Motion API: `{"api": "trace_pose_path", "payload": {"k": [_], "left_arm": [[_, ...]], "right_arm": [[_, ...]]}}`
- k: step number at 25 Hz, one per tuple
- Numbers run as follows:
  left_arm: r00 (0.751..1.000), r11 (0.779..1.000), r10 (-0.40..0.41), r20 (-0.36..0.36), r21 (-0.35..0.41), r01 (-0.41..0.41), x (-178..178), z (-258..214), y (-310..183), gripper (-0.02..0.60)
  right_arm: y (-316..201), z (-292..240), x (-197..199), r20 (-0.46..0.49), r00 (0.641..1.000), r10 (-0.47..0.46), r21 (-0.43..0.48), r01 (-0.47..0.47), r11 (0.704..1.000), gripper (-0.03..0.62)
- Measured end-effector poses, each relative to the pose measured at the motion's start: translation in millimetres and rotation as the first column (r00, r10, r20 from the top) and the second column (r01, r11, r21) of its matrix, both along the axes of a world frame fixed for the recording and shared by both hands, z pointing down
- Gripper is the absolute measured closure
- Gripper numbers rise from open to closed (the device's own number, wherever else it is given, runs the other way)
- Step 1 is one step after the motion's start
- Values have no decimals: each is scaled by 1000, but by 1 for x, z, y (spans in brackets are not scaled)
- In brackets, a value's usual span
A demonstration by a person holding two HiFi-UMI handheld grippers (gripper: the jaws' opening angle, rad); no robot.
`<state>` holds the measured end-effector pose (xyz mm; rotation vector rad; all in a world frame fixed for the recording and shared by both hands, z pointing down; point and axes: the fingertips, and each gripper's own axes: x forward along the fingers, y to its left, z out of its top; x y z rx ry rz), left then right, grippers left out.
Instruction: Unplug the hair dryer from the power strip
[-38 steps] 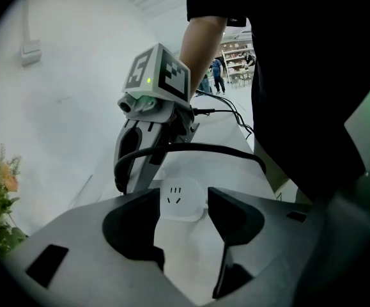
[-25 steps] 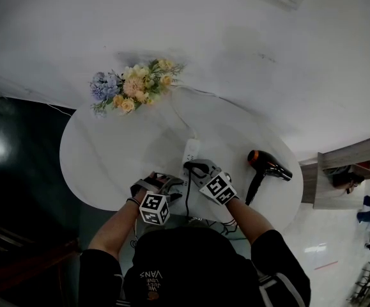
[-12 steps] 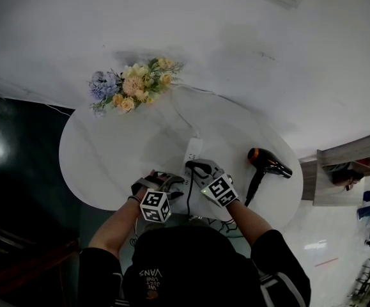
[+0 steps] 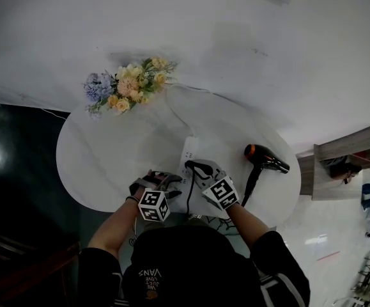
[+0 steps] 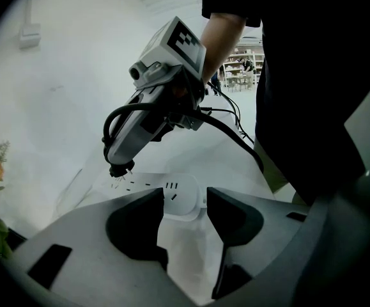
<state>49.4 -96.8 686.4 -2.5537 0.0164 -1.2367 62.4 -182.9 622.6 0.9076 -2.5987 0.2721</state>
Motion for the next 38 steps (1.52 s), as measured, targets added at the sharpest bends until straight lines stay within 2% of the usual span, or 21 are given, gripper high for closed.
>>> {"api": "trace_pose_path", "payload": {"k": [7,15,19,23,31,38], "left_arm": [[1000,1000,-23,2,-21,23,0,0,0,350],[993,994,-104,-61,-45,101,-3,-26,-14,350],[982,990,-141,-123,-33,138,-6,-35,-20,379],[961,983,-185,-205,-24,184,-7,-54,-29,416],[895,965,-239,-377,11,262,-14,-96,-46,533],[854,961,-242,-461,6,276,-18,-124,-41,555]], "right_arm": [[6,-5,21,8,993,116,-26,-115,993,522],[17,-14,52,15,956,293,-45,-292,955,522],[26,-18,68,48,914,403,-63,-400,914,522],[37,-22,80,64,871,487,-71,-483,873,522],[64,-37,99,109,763,637,-70,-633,771,522],[95,-53,111,140,669,730,-60,-730,680,522]]}}
